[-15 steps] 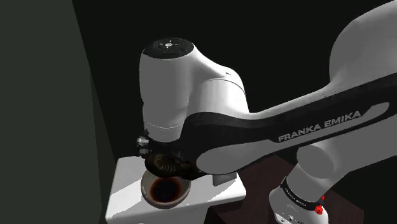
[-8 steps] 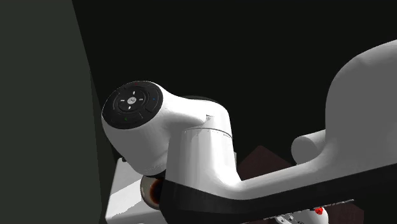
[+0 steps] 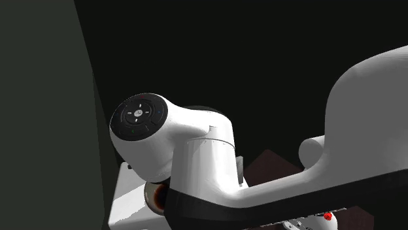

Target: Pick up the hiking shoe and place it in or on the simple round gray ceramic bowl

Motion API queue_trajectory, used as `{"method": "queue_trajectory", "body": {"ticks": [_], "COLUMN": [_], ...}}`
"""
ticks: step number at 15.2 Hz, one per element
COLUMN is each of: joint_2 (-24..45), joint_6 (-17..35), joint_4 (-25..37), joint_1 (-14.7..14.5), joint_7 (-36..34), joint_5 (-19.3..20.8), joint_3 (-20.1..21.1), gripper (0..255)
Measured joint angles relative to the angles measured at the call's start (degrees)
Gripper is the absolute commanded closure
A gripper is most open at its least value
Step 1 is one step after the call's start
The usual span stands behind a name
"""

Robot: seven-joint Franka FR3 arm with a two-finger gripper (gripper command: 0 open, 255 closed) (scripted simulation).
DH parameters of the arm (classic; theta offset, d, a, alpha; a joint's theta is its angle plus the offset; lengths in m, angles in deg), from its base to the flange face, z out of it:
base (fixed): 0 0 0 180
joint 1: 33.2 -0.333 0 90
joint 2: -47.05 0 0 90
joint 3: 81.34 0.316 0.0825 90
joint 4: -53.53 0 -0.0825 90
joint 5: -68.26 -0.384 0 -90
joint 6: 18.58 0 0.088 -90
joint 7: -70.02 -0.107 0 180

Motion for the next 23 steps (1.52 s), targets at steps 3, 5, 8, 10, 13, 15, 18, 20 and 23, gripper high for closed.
{"method": "queue_trajectory", "body": {"ticks": [3,5,8,10,13,15,18,20,23], "joint_2": [0.0,0.0,0.0,0.0,0.0,2.9,4.4,5.0,6.4], "joint_6": [0.0,0.0,0.0,0.0,0.0,-0.5,-1.3,-0.1,2.1], "joint_4": [0.0,0.0,0.0,0.0,0.0,-1.7,-4.4,-5.5,-6.5], "joint_1": [0.0,0.0,0.0,0.0,0.0,-6.2,-16.4,-16.7,-15.1], "joint_7": [0.0,0.0,0.0,0.0,0.0,0.1,2.3,2.7,2.4], "joint_5": [0.0,0.0,0.0,0.0,0.0,-1.6,-7.6,-8.7,-8.4], "joint_3": [0.0,0.0,0.0,0.0,0.0,-7.7,-21.3,-22.0,-20.2], "gripper": [255,255,255,255,0,0,0,0,0]}}
